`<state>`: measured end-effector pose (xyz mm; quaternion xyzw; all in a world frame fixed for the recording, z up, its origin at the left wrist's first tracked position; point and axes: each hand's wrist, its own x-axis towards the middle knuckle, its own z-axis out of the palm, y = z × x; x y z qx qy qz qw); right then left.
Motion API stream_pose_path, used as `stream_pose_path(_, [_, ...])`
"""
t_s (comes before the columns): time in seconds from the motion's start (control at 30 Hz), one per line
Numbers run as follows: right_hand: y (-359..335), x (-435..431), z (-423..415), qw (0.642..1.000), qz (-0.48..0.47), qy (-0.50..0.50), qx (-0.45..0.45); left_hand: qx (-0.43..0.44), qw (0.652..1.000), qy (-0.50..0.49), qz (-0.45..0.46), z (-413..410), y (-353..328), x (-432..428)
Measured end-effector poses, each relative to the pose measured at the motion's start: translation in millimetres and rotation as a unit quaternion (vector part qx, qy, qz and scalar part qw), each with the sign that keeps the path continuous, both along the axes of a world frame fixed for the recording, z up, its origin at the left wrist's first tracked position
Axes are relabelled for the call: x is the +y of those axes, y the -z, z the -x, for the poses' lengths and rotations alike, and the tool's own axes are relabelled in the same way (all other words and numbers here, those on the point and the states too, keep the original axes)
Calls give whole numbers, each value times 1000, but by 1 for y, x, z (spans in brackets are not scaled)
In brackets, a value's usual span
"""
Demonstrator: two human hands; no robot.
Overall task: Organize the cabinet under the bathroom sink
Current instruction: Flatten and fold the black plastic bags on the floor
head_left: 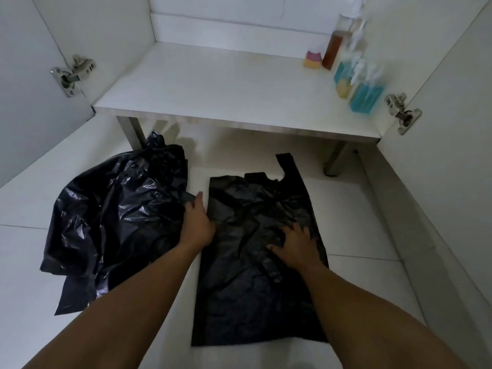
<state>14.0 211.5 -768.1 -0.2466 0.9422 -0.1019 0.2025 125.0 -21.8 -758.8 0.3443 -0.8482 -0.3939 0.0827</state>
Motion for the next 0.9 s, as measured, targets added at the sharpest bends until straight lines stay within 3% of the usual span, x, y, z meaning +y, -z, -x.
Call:
stream_pose_path(0.1, [4, 7, -5, 998, -2, 38, 53, 7, 973, 124, 193, -5, 12, 7])
stream_pose_path(0.2, [9, 0, -11, 994, 16, 25, 106, -114, 926, 260, 251, -6, 23, 16])
stream_pose_path(0.3, [17, -16, -20, 995, 34, -7, 92, -177, 917, 237, 267, -7, 28, 17])
stream_pose_path(0.4, [27, -24, -24, 995, 41, 7, 86, -165, 920, 225, 276, -5, 25, 15])
stream_pose_path(0.5, [40, -21, -30, 991, 56, 10, 124, -109, 965, 147, 186, 10, 21, 8])
stream_pose_path(0.63, [51, -20, -34, 987, 61, 15, 148, -52, 995, 56, 67, 47, 18, -12])
stream_pose_path(0.8, [53, -20, -32, 985, 51, 15, 166, -61, 996, -40, -49, 103, 13, -38])
stream_pose_path(0.9, [55, -20, -32, 986, 48, 13, 162, -72, 978, -109, -165, 136, 5, -51])
